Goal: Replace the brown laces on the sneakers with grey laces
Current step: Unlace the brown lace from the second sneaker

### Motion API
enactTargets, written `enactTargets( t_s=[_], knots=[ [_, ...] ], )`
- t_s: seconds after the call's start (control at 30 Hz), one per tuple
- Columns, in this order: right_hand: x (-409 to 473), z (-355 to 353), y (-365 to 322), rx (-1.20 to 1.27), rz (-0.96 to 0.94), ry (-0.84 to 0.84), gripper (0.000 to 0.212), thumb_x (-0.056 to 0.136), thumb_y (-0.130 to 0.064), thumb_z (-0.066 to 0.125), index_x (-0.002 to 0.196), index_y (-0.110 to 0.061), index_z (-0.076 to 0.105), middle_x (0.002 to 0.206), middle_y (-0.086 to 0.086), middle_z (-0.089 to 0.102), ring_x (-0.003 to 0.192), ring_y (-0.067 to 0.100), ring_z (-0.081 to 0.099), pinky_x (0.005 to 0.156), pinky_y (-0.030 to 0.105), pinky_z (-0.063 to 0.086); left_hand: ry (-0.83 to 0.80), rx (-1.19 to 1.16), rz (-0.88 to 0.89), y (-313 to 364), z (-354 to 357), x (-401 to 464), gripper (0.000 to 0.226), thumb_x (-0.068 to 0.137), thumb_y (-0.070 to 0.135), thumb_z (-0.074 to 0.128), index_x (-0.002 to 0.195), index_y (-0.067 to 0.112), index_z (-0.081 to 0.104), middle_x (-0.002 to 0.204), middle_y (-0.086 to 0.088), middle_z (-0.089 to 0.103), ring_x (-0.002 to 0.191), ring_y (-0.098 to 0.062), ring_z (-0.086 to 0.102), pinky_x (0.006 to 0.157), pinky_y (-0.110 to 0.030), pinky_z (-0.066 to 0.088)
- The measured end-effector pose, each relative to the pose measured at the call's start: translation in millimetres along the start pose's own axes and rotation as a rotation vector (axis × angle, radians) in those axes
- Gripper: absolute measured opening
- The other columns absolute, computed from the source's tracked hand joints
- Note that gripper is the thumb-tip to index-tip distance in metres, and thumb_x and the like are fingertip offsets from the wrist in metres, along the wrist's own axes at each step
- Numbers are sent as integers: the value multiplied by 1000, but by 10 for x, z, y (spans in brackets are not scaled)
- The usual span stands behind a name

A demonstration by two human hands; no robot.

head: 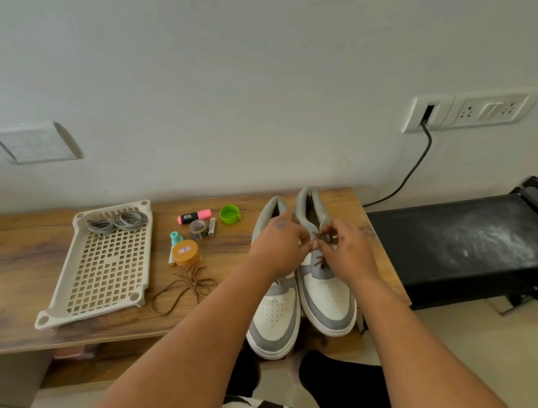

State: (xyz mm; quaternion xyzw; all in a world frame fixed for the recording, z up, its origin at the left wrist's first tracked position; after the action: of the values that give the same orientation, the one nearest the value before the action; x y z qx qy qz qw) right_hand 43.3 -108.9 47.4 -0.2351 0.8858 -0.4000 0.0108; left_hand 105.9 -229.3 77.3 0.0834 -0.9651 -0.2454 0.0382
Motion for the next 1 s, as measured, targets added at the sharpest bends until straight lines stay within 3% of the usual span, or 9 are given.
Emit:
enactTargets(
  t_s=[0.17,0.3,0.37,0.5,0.6,0.7,0.83,0.9,1.0],
  knots=[
    [12,3,45,61,40,22,12,86,-22,71,89,-24,59,87,-6,62,81,12,62,70,38,57,-44,-47,125,147,-51,-64,24,92,37,65,92,15,74,111,3,53,111,-16,49,89,-30,42],
    [19,-22,38,33,39,11,21,83,-22,75,90,-26,56,92,-5,61,85,14,61,70,29,52,-286,268,68,115,43,-115,42,93,51,57,97,14,75,100,-1,66,98,-16,58,84,-34,51],
    [41,-48,35,-6,53,-21,31,79,-21,79,96,-30,55,101,-5,58,90,13,57,73,29,50,-401,276,-2,17,141,-153,48,92,56,56,99,12,75,96,-4,70,95,-17,61,81,-32,51],
    [104,-154,12,12,75,-41,32,83,-7,68,104,-30,59,114,-2,57,98,15,54,75,24,46,-159,110,-42,-28,12,-58,29,95,37,60,106,12,70,105,-2,66,97,-16,60,79,-27,48],
    [68,-326,58,-180,168,113,20,87,-11,60,102,-24,63,124,4,52,112,23,46,87,36,45,70,-139,-138,-74,-66,35,21,96,34,60,98,13,66,84,6,62,80,-10,57,63,-16,41],
    [13,-454,-36,-358,164,231,13,87,-28,69,97,-22,63,115,1,49,112,24,43,88,38,41,92,-399,-316,-143,121,107,30,94,41,62,87,12,66,74,3,67,69,-15,62,57,-22,45],
    [-5,-90,87,92,351,-97,24,79,-31,80,83,-14,65,77,-4,63,74,12,62,59,23,48,40,-573,-495,-216,348,153,51,85,56,67,76,6,70,74,-8,73,66,-21,68,72,-34,59],
    [-30,-8,165,170,429,-130,27,75,-31,83,83,-13,65,76,-4,64,70,8,60,55,20,44,22,-539,-518,-245,404,170,45,85,51,69,77,7,68,68,-7,67,61,-17,60,64,-30,53],
    [-27,14,215,201,453,-146,25,74,-32,83,82,-14,67,78,-5,66,72,6,58,60,22,47,13,-728,-585,-290,488,159,26,86,34,73,83,8,68,67,-3,59,60,-14,51,60,-27,47]
  ],
)
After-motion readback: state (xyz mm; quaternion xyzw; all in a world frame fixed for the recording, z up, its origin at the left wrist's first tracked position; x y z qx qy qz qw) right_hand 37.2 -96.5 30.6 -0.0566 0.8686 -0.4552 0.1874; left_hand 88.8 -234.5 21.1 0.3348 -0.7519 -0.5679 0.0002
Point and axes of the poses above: each hand's wrist, its own x-axis towards the middle knuckle, its own z-axis out of the palm, y = z × x, the point moved 8 cm from there along x, towards the middle knuckle
